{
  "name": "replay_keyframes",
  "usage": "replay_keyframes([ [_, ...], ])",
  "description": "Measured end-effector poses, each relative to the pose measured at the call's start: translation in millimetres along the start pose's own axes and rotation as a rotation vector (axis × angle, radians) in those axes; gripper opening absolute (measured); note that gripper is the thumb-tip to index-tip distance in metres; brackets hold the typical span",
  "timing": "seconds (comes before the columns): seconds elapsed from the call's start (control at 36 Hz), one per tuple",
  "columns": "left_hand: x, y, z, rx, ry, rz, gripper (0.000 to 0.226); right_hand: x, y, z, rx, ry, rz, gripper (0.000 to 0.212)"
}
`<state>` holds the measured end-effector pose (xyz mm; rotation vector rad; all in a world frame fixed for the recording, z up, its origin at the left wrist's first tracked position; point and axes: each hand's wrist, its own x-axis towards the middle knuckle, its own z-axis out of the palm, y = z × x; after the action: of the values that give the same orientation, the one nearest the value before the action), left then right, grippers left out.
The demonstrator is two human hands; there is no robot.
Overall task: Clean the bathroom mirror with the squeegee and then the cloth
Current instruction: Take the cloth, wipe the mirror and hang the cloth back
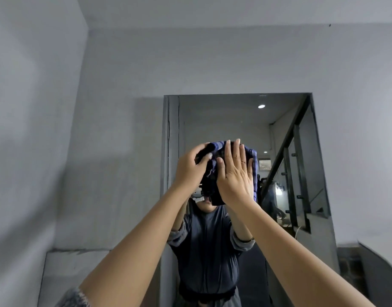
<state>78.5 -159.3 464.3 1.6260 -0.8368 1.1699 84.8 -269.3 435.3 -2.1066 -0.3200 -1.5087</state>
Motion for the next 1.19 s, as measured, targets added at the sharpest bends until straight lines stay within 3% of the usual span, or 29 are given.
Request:
replay_keyframes([
  [0.11,-12.0,-22.8,-13.5,0.039,0.03,0.085,0.032,1.1,3.8,9.1,0.006,0.06,-0.008,0.057],
  [0.22,-23.8,-52.9,-19.1,0.364,-0.062,0.223,0.044,12.4,2.7,10.0,-0.016,0.142,-0.039,0.061],
  [0.33,-35.0,-78.1,-22.8,0.52,-0.035,0.259,0.049,49.1,-8.2,3.1,-0.006,0.177,-0.048,0.066],
  [0.44,-47.2,-87.5,-17.3,0.637,-0.055,0.261,0.075,89.3,-25.8,0.8,-0.069,0.181,-0.093,0.075],
  [0.56,-49.2,-92.1,-14.2,0.658,-0.005,0.27,0.057,120.6,-58.1,11.3,-0.178,0.097,-0.241,0.077],
  [0.69,-48.5,-94.9,-18.6,0.696,-0.034,0.307,0.057,136.8,-94.3,27.8,-0.375,-0.079,-0.524,0.072],
  [0.83,-47.5,-96.9,-21.5,0.735,-0.04,0.324,0.058,147.7,-91.7,16.8,-0.436,-0.109,-0.605,0.071],
  [0.92,-47.9,-95.9,-19.7,0.756,-0.033,0.317,0.059,151.2,-67.7,-3.4,-0.421,-0.074,-0.557,0.071],
  [1.19,-49.4,-88.8,-18.2,0.705,-0.018,0.285,0.058,126.8,77.6,-99.6,-0.287,0.169,-0.082,0.07],
])
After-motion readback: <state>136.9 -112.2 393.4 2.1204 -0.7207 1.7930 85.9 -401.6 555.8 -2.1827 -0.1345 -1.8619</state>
